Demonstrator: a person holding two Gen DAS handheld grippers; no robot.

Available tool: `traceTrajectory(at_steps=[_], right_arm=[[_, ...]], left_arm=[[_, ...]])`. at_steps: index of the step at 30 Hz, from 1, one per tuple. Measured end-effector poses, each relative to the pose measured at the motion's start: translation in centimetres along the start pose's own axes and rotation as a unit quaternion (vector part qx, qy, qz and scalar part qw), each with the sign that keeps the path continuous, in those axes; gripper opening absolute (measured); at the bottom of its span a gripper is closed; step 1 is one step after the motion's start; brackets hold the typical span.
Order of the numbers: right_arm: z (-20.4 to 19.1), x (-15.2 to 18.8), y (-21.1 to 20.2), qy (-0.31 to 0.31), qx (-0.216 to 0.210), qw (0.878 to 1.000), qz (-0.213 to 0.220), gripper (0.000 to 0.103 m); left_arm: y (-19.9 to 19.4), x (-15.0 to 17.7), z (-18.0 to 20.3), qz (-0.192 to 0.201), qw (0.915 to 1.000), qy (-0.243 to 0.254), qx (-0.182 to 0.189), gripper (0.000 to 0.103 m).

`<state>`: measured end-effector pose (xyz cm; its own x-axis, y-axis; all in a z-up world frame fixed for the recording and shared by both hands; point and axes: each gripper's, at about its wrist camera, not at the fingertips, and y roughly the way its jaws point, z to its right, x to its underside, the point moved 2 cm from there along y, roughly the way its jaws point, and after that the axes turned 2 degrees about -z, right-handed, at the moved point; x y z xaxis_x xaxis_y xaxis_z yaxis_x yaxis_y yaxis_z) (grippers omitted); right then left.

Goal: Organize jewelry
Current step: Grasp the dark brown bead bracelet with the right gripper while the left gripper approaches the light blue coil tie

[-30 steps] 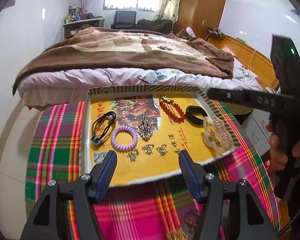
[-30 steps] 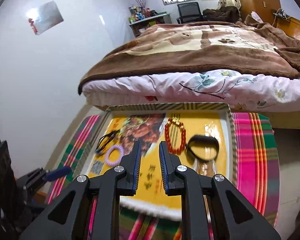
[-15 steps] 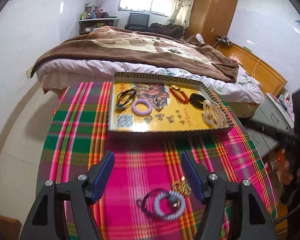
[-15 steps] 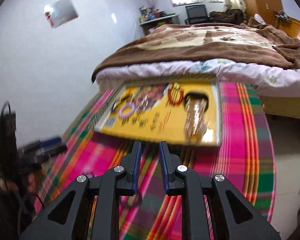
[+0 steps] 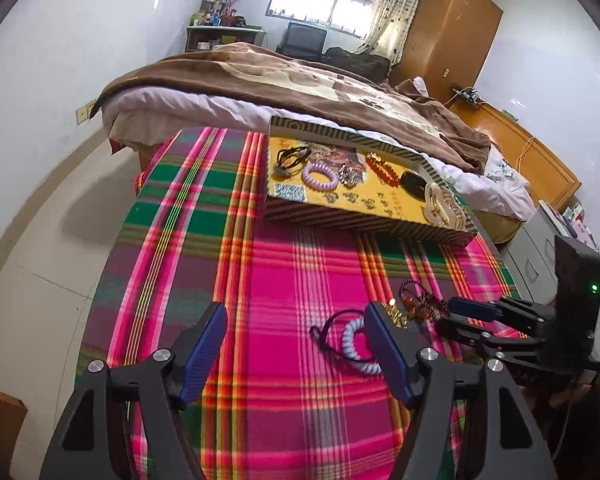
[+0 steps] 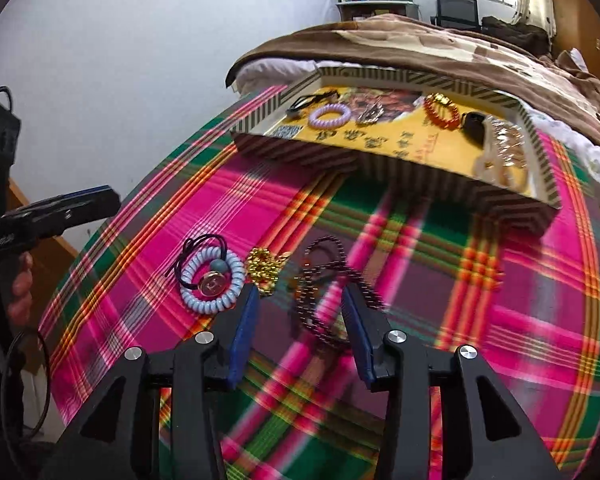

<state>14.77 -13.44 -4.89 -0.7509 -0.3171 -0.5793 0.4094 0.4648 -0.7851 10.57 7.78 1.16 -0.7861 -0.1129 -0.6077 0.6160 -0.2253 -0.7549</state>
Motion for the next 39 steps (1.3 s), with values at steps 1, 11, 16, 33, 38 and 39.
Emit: traceTrajectory(at_steps=[1,11,16,33,38,39], right_arm=[[-0.2,0.0,0.4,0.001,0.005,1.000,-0.003,0.044],[-0.7,-0.1,2.1,-0.015,0.064,0.998,-0.009,0.042],[-0.4,-0.1,2.1,-0.013,0.097,0.995,0.001,0.015],[2.3,2.4,-2.8,0.037,0.112,0.992,0.050,0.008],[2.8,3.2,-3.3,0.044,0.111,0.992,0.051,0.008],[2.9,3.3,-3.3,0.045,0.111,0.992,0.051,0.008]], left_arm=[[0.0,0.3,-0.1,-0.002,1.0000,-0.001,0.001,0.070],[0.6,1.5,-1.2,-0.016,0.9998,-0.011,0.006,0.071],[1.0,1.6,-1.0,-0.021,0.9997,-0.006,0.010,0.071],[3.7,2.5,5.7,-0.052,0.9949,0.074,0.044,0.070],[4.8,2.9,7.0,-0.057,0.9927,0.107,0.006,0.064],[4.9,2.9,7.1,-0.059,0.9923,0.109,0.009,0.062]])
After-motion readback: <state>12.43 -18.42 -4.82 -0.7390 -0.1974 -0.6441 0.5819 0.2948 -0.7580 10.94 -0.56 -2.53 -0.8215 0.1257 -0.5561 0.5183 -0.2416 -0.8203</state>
